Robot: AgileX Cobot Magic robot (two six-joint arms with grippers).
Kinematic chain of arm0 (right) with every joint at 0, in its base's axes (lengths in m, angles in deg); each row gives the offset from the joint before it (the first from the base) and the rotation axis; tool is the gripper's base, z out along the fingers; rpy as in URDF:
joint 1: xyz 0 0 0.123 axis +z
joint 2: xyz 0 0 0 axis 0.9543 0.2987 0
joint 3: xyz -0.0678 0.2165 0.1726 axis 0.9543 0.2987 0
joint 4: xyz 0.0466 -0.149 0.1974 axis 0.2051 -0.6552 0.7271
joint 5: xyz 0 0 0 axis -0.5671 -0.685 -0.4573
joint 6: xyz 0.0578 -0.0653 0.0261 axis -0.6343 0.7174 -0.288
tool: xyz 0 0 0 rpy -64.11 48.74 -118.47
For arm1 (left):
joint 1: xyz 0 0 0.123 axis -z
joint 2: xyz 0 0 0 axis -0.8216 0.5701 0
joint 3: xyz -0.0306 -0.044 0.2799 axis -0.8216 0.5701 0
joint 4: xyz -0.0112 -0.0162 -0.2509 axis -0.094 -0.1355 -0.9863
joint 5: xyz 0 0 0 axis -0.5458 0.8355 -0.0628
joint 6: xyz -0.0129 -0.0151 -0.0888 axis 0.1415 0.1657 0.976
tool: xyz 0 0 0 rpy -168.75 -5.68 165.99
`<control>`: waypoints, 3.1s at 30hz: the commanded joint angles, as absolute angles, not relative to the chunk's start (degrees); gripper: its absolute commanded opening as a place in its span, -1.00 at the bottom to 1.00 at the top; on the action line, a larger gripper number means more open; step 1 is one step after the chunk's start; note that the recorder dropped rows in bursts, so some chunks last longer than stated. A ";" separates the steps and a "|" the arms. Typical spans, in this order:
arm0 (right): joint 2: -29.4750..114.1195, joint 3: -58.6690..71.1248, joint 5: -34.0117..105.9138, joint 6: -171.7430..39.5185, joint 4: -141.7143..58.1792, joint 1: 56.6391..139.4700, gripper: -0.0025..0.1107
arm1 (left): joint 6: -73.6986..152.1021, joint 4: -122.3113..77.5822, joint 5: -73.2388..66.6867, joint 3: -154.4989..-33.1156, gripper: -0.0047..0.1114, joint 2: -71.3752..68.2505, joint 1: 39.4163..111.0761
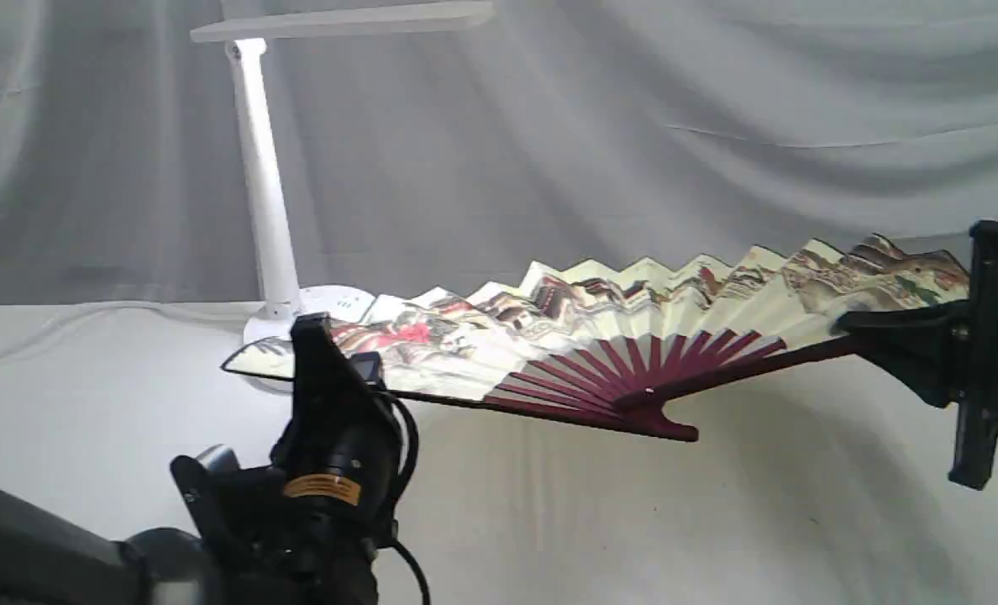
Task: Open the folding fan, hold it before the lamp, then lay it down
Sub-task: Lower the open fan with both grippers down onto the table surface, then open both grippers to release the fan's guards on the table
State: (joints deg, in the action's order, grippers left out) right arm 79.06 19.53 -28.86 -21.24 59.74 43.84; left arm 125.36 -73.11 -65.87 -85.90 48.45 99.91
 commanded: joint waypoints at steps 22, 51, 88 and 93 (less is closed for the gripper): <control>78.95 21.66 -20.12 -16.05 52.81 36.55 -0.96 | 127.19 -63.80 -62.38 -95.39 -0.86 58.71 101.51; 78.95 21.66 -18.08 -17.75 48.40 36.65 -0.04 | 115.83 -61.27 -53.60 -95.39 0.30 55.62 100.45; 78.95 21.66 -1.82 -14.48 28.73 36.65 -0.04 | 98.05 -57.74 -33.18 -95.39 0.27 48.55 96.45; 78.95 21.66 -1.58 -14.83 26.26 36.65 -0.04 | 98.05 -54.73 -29.45 -95.39 0.27 46.57 94.61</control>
